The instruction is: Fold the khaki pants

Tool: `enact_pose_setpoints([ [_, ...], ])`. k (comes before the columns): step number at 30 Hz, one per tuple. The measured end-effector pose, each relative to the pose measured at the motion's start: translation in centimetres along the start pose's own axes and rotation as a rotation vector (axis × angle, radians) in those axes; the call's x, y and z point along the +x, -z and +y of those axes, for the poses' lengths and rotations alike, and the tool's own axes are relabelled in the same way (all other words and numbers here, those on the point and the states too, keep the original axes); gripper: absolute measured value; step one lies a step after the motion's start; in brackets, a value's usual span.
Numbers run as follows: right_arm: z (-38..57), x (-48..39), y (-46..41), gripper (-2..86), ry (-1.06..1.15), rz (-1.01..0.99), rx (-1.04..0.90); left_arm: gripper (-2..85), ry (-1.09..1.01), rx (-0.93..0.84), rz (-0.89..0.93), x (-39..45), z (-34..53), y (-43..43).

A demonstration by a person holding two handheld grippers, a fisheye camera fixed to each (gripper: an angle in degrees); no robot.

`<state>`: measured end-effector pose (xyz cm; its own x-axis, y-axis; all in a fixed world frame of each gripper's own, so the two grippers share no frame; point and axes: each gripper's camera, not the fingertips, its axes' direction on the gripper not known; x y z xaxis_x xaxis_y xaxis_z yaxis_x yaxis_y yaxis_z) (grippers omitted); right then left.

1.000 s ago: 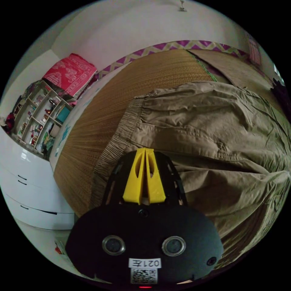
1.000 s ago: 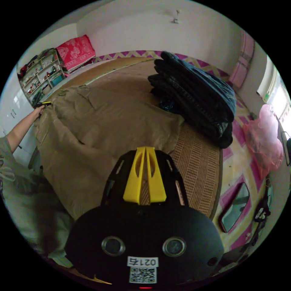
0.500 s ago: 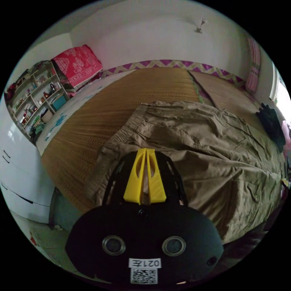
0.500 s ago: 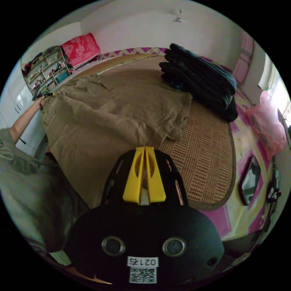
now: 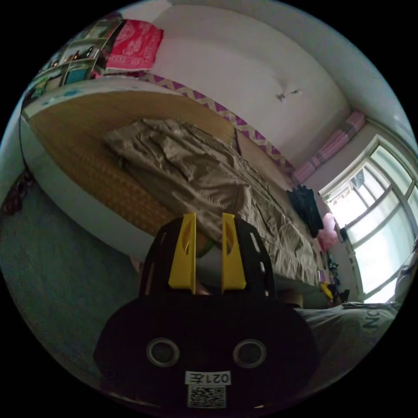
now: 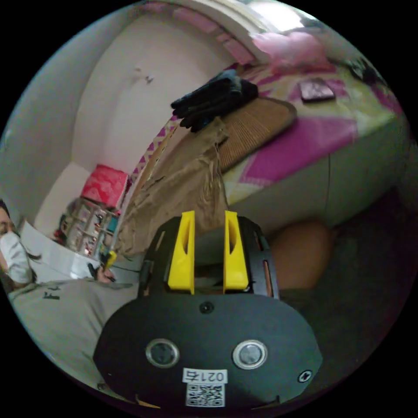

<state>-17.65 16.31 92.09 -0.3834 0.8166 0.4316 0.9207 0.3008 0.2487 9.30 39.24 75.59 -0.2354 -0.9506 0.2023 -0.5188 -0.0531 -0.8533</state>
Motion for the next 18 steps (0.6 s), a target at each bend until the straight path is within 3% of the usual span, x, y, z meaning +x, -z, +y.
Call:
enact_pose_setpoints([
  [8,3.0,6.2,-4.2,10.1,-0.221,-0.317,-0.007,3.5,0.12,-0.086,0.067,-2.4,-0.9,0.0],
  [12,3.4,8.2,-5.0,3.2,-0.266,-0.376,0.009,-0.3,0.194,-0.09,0.093,-4.2,-2.0,0.5],
  [18,3.8,9.8,-3.6,-0.4,-0.262,-0.42,0.049,2.1,0.337,-0.053,0.209,-9.1,-3.3,2.2],
])
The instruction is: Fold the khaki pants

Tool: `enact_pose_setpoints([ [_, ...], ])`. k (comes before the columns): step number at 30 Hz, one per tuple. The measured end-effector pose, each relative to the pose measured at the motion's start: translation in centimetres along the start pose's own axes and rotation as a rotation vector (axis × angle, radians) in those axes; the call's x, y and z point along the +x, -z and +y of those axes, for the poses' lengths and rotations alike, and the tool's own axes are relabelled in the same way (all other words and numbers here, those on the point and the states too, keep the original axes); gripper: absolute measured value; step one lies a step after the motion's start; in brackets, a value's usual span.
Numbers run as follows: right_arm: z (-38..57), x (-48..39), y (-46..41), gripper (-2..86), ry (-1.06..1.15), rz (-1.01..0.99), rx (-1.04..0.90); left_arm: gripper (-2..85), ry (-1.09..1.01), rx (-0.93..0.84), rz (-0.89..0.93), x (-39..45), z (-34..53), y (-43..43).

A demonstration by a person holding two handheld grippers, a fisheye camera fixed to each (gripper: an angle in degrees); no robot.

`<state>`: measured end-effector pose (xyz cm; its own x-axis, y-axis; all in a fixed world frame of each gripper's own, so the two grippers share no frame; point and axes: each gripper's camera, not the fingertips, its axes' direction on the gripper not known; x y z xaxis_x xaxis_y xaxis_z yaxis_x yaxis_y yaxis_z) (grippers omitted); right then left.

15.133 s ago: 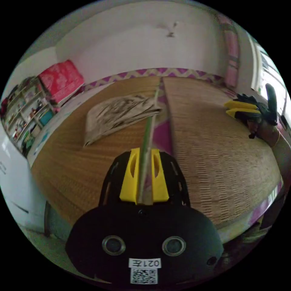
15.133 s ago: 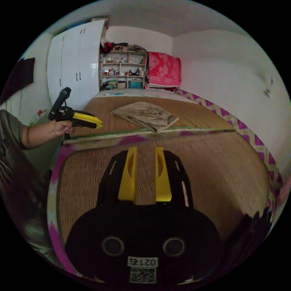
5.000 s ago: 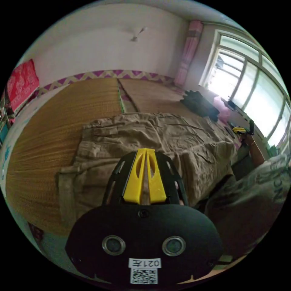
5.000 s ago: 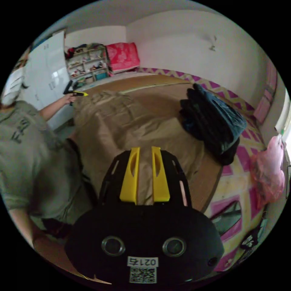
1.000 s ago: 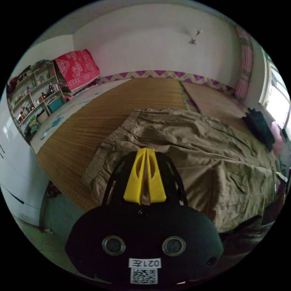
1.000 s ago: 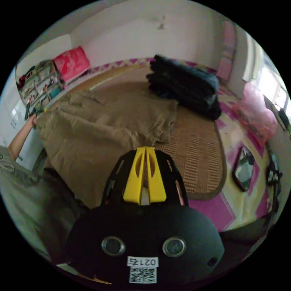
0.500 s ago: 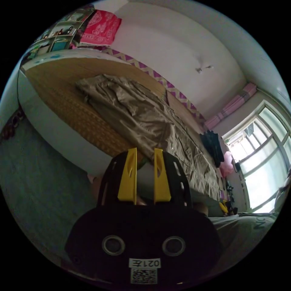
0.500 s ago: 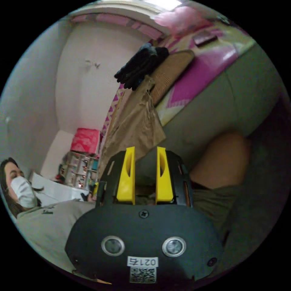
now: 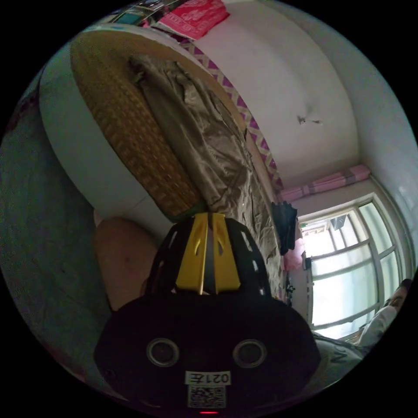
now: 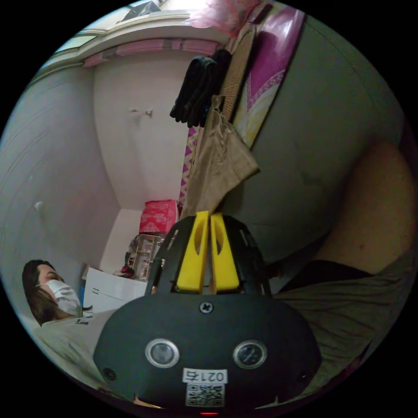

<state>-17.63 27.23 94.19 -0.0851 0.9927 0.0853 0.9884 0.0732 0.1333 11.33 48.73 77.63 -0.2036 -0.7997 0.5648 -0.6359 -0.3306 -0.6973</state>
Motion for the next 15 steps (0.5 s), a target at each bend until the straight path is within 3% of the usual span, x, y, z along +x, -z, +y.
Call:
enact_pose_setpoints([
  [5,-0.8,0.1,1.1,-0.6,0.02,-0.055,0.006,10.0,-0.009,0.108,0.174,-1.9,-2.6,3.1],
  [15,-1.8,1.6,1.2,-0.6,0.023,-0.072,-0.001,9.5,0.084,0.174,0.126,-5.4,-10.5,3.7],
])
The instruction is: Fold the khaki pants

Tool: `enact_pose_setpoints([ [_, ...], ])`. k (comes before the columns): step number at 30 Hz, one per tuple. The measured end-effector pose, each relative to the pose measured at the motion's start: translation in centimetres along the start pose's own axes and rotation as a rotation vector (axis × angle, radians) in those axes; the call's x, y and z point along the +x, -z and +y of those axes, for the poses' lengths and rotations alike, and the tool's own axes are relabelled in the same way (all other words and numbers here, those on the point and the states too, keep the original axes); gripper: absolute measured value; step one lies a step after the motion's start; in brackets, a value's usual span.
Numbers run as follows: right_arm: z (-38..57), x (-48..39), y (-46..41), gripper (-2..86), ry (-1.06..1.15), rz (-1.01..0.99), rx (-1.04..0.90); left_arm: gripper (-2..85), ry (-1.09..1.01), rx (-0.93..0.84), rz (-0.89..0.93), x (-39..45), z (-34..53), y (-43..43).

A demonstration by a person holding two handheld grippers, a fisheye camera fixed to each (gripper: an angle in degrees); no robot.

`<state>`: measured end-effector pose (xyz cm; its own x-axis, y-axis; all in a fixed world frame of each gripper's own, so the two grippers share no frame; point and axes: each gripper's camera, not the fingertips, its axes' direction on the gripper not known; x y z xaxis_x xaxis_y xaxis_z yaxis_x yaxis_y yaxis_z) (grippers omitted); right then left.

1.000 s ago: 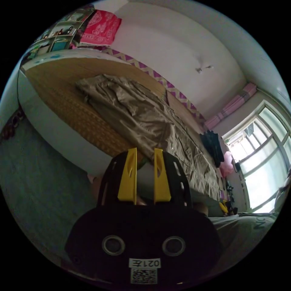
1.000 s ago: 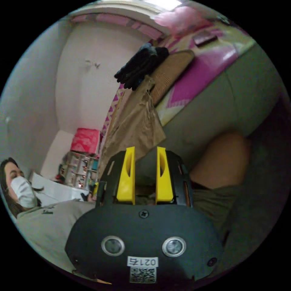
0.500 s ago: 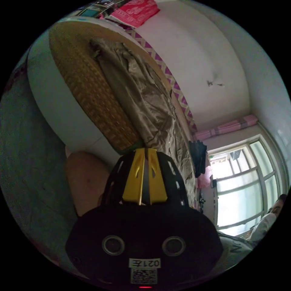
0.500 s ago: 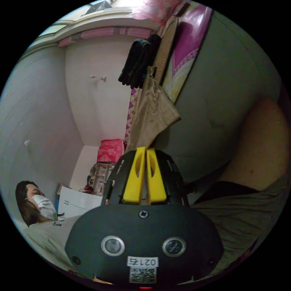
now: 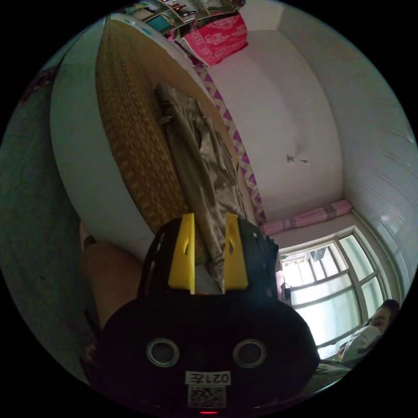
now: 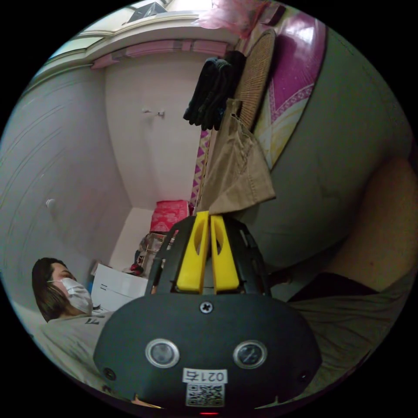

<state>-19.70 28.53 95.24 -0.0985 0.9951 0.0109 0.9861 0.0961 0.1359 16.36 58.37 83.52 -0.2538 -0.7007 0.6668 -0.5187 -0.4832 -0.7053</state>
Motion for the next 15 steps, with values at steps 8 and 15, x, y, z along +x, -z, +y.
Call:
enact_pose_setpoints([
  [8,0.0,1.4,-1.0,-0.6,-0.024,-0.025,-0.004,1.4,0.07,-0.063,0.002,-1.1,-3.8,-4.1],
  [15,-4.0,-2.6,-4.1,-0.7,0.069,-0.086,-0.04,-0.9,-0.061,-0.041,0.118,4.0,-6.1,-7.7],
])
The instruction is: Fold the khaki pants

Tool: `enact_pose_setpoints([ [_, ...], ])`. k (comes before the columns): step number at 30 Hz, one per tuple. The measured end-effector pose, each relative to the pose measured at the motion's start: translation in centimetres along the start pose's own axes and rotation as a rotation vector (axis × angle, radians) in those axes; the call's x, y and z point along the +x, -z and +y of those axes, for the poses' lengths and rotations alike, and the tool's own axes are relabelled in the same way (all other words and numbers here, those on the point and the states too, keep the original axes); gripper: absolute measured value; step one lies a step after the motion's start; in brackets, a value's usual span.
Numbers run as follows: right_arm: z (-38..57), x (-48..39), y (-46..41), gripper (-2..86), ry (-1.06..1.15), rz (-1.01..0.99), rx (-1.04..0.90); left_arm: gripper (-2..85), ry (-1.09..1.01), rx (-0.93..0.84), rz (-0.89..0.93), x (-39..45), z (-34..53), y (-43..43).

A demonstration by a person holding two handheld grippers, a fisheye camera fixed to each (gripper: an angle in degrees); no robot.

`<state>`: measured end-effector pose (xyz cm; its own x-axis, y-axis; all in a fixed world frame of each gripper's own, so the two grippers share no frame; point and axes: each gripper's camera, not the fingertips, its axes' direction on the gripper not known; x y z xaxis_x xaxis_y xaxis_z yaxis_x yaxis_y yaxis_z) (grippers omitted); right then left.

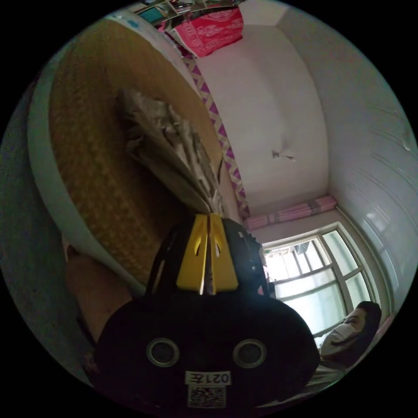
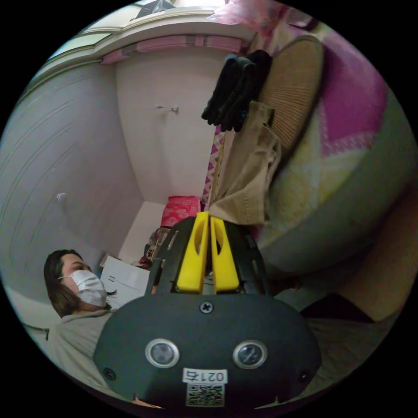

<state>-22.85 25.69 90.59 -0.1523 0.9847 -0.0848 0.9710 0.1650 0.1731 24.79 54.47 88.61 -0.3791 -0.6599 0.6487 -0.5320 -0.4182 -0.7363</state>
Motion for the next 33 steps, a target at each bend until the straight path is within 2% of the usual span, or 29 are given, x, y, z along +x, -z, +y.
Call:
enact_pose_setpoints([
  [6,-11.3,-5.5,-8.1,-0.6,0.169,0.025,-0.075,-0.9,-0.185,-0.121,-0.127,8.7,-7.8,-11.6],
  [10,-20.7,-4.6,-16.2,-0.5,0.176,0.106,-0.109,-0.9,-0.296,-0.246,-0.319,12.3,-12.9,-25.3],
  [14,-28.3,0.8,-23.9,0.5,0.107,0.213,-0.126,-0.4,-0.334,-0.37,-0.502,10.2,-15.1,-39.6],
  [17,-30.8,4.8,-26.7,3.5,0.059,0.34,-0.117,0.8,-0.351,-0.472,-0.612,6.5,-14.4,-46.8],
  [21,-30.2,5.4,-26.0,5.7,0.096,0.34,-0.092,2.2,-0.484,-0.426,-0.55,5.0,-12.2,-48.5],
  [25,-25.7,1.3,-26.1,3.0,0.329,0.435,-0.179,2.6,-0.611,-0.357,-0.435,4.1,-8.3,-46.6],
  [27,-23.1,-0.5,-28.2,1.2,0.451,0.528,-0.266,0.1,-0.651,-0.351,-0.362,3.8,-6.1,-46.0],
  [29,-19.4,-1.5,-33.2,0.0,0.605,0.725,-0.4,-0.5,-0.673,-0.412,-0.314,3.1,-3.2,-46.6],
  [31,-16.7,-0.7,-37.6,-0.4,0.703,0.891,-0.524,-0.7,-0.678,-0.484,-0.326,2.4,-1.0,-47.7],
  [33,-14.2,-0.9,-40.2,-0.7,0.842,1.015,-0.539,-0.8,-0.694,-0.543,-0.387,1.6,1.1,-48.6],
])
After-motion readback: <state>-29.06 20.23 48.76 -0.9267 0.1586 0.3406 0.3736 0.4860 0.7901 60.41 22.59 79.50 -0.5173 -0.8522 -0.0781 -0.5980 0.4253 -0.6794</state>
